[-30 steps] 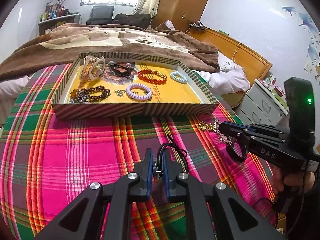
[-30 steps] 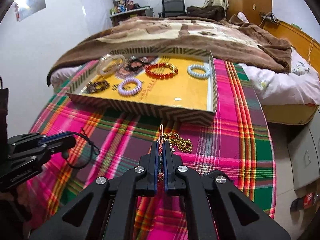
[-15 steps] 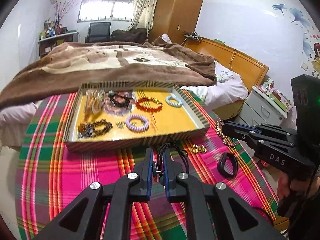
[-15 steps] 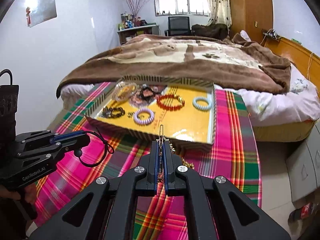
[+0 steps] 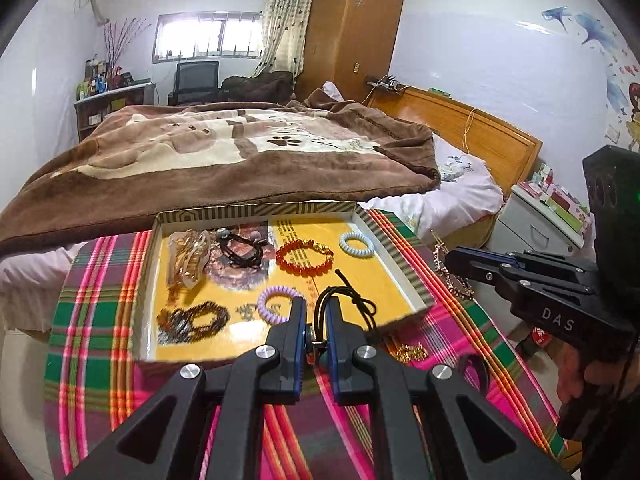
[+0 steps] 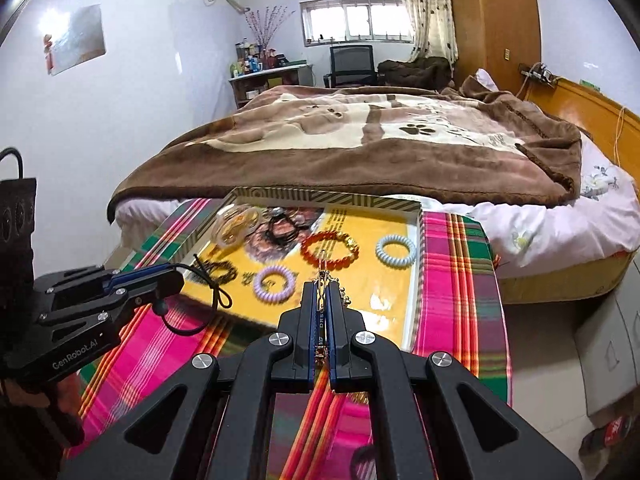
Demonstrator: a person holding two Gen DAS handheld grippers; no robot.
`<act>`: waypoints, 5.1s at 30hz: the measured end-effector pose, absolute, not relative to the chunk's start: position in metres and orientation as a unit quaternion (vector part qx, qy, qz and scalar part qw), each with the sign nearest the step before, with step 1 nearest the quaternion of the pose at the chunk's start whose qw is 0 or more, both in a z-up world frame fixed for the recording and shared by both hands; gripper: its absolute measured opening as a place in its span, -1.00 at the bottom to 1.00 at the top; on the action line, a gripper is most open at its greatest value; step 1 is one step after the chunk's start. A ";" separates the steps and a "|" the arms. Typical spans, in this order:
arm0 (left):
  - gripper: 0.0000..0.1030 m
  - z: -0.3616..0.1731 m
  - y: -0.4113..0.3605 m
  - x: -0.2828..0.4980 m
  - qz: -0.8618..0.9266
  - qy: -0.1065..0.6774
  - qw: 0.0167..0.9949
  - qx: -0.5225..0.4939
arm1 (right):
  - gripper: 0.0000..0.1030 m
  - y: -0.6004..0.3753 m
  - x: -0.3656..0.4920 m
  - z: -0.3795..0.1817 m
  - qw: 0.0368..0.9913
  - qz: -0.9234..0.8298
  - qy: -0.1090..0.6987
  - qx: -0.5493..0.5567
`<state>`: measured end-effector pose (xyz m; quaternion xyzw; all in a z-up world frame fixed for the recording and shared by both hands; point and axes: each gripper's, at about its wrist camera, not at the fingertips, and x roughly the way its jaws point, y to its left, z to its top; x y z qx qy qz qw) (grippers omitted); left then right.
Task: Organize jewelry
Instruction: 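Carry the black hair tie and gold chain over the tray with both grippers, then open the left gripper over the tray while the right releases the gold chain, then move both open grippers back toward the black band and gold chain, then close the right gripper on the black band, then lower the left gripper onto the second gold chain bracelet and close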
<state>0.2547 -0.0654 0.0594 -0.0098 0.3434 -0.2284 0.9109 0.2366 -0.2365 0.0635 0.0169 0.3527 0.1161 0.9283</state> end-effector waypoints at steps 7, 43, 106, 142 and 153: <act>-0.81 0.030 -0.078 0.299 -0.230 0.374 0.898 -0.022 | -0.93 -0.244 0.288 0.037 0.917 0.110 0.384 0.020; -0.81 -0.036 -0.133 0.341 -0.220 0.427 0.877 0.028 | -0.93 -0.263 0.353 -0.030 0.884 0.082 0.460 0.020; 0.32 0.001 -0.095 0.204 -0.211 0.390 0.896 0.008 | 0.01 -0.312 0.153 -0.025 0.891 0.022 0.449 0.061; 0.33 -0.026 -0.151 0.228 -0.247 0.427 0.869 0.043 | -0.80 -0.332 0.148 -0.037 0.891 0.013 0.444 0.095; 0.32 -0.040 -0.200 0.251 -0.274 0.433 0.855 0.075 | -0.80 -0.348 0.137 -0.017 0.903 0.009 0.416 0.105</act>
